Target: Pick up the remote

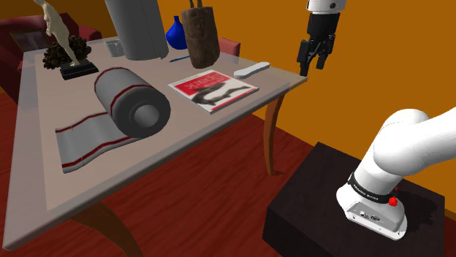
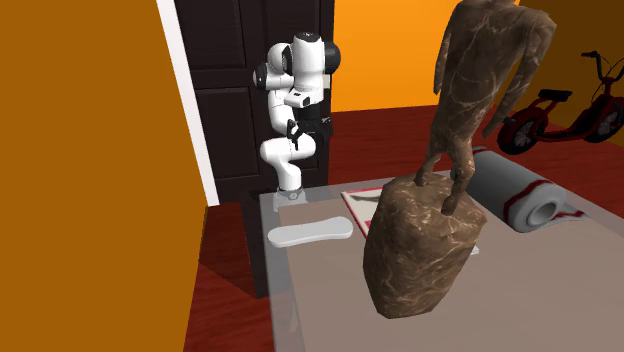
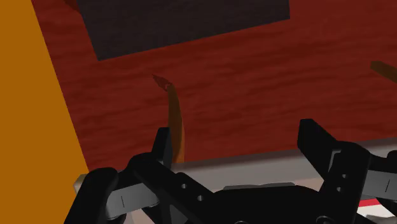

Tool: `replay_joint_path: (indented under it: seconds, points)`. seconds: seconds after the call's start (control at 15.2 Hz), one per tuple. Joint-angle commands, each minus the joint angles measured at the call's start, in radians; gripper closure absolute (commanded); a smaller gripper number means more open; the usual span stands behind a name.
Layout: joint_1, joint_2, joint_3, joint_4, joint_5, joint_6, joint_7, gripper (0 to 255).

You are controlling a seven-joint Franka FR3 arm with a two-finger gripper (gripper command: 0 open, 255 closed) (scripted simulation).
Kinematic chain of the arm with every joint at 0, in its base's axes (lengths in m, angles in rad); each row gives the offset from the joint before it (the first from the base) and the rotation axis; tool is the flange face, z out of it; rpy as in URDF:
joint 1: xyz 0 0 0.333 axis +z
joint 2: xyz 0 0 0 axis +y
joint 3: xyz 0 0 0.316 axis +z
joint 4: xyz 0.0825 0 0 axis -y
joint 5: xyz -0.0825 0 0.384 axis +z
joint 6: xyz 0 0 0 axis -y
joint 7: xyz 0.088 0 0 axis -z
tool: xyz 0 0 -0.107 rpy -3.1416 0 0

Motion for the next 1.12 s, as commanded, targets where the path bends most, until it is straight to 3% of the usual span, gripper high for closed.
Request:
replay_joint_path:
  seconds: [0.0,0.53,1.06]
  points:
    - [0.000,0.000,0.000,0.000,0.000,0.000,0.000,0]
    - [-0.115,0.278,0.125,0.155,0.057,0.145,0.423,0]
    - [-0.211,0.565,0.183,0.378,0.026,0.225,0.828,0]
